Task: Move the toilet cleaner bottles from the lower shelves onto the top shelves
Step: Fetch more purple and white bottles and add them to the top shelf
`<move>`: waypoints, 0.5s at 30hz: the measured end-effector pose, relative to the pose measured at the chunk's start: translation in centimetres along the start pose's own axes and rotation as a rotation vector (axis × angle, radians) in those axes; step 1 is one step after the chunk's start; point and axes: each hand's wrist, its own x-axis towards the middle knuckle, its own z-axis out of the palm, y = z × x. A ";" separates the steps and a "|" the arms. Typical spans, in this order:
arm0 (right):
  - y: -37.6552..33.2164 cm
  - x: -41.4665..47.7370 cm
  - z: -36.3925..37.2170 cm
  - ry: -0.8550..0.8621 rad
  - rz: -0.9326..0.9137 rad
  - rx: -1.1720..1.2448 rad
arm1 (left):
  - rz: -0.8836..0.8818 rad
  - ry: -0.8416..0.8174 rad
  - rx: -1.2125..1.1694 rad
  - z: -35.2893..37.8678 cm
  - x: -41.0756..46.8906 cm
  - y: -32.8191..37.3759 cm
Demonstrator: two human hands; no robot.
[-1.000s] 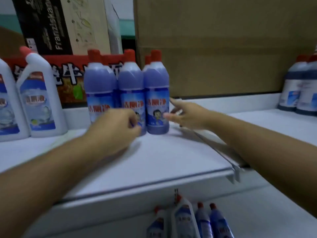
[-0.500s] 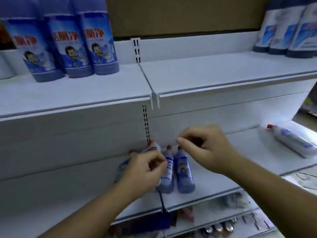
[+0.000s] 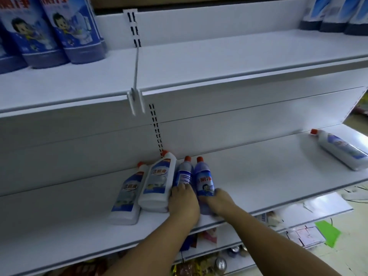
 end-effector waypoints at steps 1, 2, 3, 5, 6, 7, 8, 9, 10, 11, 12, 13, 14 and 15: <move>0.4 -0.1 -0.7 -0.018 0.027 0.145 | 0.040 0.027 0.024 0.3 0.2 0.3; 1.0 -0.2 -1.3 -0.044 0.050 0.305 | 0.075 0.043 -0.005 0.6 0.4 0.3; 1.2 -0.6 -1.8 -0.075 0.070 0.447 | 0.095 0.058 -0.059 0.8 0.6 0.2; 2.1 -1.1 -2.6 -0.116 0.116 0.642 | 0.073 0.095 -0.181 1.2 1.3 -0.3; 2.7 -1.3 -2.8 -0.129 0.137 0.708 | 0.039 0.069 -0.208 1.3 1.6 -0.3; 3.1 -1.4 -3.1 -0.141 0.154 0.774 | 0.004 0.034 -0.226 1.3 2.1 -0.3; 3.6 -1.5 -3.3 -0.160 0.156 0.833 | -0.044 -0.003 -0.256 1.3 2.5 -0.2; 3.9 -1.6 -3.6 -0.176 0.159 0.881 | -0.092 -0.048 -0.303 1.1 2.9 0.2; 4.3 -1.7 -3.9 -0.189 0.160 0.922 | -0.152 -0.104 -0.378 0.8 3.1 0.6; 4.6 -2.0 -4.2 -0.200 0.163 0.952 | -0.203 -0.167 -0.457 0.9 3.4 1.1; 4.9 -2.1 -4.4 -0.207 0.161 0.970 | -0.252 -0.240 -0.554 0.8 3.3 1.6; 5.3 -2.3 -4.6 -0.205 0.154 0.979 | -0.281 -0.303 -0.647 0.8 3.2 2.1; 5.8 -2.5 -4.8 -0.195 0.149 0.981 | -0.295 -0.339 -0.726 1.1 3.1 2.5; 6.4 -2.6 -4.9 -0.180 0.153 0.983 | -0.301 -0.364 -0.778 1.5 3.1 2.8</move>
